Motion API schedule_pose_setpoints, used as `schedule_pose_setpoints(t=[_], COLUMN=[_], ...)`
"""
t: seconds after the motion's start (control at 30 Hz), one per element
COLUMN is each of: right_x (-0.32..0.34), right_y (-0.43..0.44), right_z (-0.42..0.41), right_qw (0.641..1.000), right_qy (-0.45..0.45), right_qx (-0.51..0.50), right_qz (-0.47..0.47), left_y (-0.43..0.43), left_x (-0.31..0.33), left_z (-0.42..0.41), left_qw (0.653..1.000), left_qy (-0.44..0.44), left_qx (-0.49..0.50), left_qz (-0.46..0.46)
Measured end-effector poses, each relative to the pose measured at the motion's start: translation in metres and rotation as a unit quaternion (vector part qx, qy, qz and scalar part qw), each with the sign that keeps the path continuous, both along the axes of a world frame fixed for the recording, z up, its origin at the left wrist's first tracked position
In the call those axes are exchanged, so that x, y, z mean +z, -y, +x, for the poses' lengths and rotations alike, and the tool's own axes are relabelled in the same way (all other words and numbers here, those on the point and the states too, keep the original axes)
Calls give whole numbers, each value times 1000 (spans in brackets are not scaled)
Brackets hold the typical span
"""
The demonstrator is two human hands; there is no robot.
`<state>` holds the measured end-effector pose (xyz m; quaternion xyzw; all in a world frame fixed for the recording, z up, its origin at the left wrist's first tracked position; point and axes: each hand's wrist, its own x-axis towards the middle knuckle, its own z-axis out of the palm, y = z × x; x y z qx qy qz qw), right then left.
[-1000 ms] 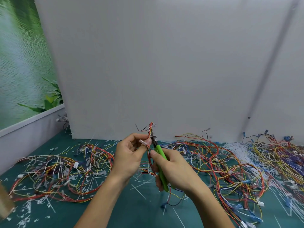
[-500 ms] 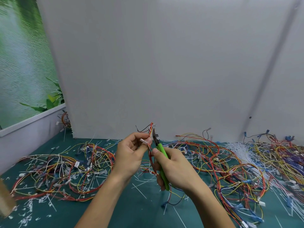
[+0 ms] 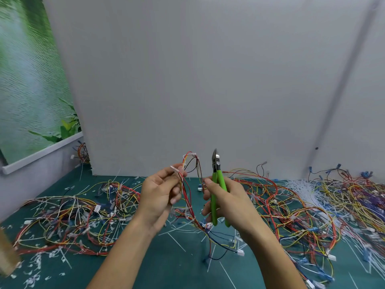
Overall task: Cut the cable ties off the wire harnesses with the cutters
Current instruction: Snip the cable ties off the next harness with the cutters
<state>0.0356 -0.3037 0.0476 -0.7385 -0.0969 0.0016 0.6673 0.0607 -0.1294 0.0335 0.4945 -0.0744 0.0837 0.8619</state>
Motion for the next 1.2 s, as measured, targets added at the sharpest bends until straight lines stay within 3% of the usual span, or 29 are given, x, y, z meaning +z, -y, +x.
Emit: schedule_pose_setpoints(t=[0.33, 0.53, 0.83, 0.93, 1.0, 1.07, 1.2], right_x=[3, 0, -4, -3, -3, -3, -6], right_y=[4, 1, 0, 1, 3, 4, 3], right_z=[-3, -3, -1, -1, 0, 1, 3], right_qw=[997, 997, 992, 990, 991, 991, 988], right_qy=[-25, 6, 103, 120, 120, 120, 135], right_qx=[71, 78, 15, 1, -3, -5, -13], right_qz=[1, 5, -74, -69, -60, -56, -71], left_y=[-6, -8, -11, -14, -16, -19, -20], left_x=[10, 17, 23, 21, 22, 21, 18], left_z=[-4, -9, -11, -12, -14, -18, -22], left_qw=[985, 992, 997, 999, 989, 959, 905], left_qy=[14, 29, 36, 49, 66, 87, 72], left_qx=[-84, -65, -18, -3, 28, 31, -58], left_qz=[-150, -103, -65, 3, 130, 267, 416])
